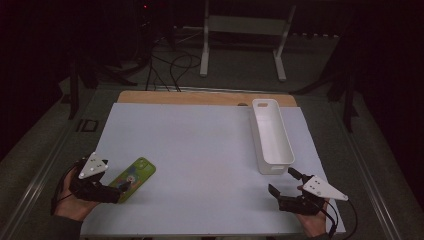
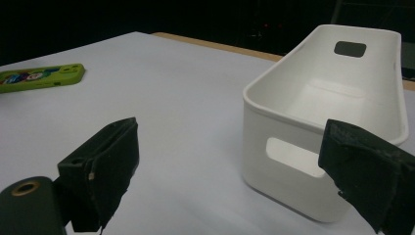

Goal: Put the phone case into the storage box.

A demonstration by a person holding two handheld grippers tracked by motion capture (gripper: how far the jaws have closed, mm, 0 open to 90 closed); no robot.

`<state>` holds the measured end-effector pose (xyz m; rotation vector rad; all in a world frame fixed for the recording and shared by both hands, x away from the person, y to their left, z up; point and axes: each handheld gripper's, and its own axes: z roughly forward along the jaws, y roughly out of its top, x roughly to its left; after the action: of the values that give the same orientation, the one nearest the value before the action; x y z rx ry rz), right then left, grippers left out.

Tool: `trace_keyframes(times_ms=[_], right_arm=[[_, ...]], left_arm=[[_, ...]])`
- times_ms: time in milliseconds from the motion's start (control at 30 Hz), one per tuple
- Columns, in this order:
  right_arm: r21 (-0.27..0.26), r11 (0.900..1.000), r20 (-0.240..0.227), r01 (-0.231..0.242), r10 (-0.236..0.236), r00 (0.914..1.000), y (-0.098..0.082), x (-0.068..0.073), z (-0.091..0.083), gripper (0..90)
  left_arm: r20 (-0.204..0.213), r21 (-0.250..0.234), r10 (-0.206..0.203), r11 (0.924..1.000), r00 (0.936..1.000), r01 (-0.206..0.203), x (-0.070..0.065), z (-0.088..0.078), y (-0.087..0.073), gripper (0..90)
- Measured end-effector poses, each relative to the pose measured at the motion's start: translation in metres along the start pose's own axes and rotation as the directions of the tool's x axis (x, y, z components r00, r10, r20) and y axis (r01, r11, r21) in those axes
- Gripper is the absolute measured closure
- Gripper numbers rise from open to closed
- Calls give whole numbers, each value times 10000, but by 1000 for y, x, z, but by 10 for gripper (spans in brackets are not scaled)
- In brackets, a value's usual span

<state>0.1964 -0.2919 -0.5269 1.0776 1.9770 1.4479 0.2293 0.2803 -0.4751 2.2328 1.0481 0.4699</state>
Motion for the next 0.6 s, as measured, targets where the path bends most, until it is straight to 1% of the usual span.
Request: trace_keyframes(times_ms=[67,333,400,433,600], right_arm=[[0,10000,2,2,-2,10000,0,0,0,79],[9,10000,4,3,-3,10000,0,0,0,79],[13,10000,9,7,-7,10000,0,0,0,79],[13,10000,9,7,-7,10000,0,0,0,79],[12,10000,12,1,-1,10000,0,0,0,79]], left_arm=[[25,77,-19,10000,10000,19,0,1,0,0],[45,678,60,9977,10000,-63,1,10,0,0],[45,678,60,9977,10000,-63,1,10,0,0],[50,847,78,9964,10000,-82,1,12,0,0],[41,1103,59,9939,10000,-64,2,17,0,0]])
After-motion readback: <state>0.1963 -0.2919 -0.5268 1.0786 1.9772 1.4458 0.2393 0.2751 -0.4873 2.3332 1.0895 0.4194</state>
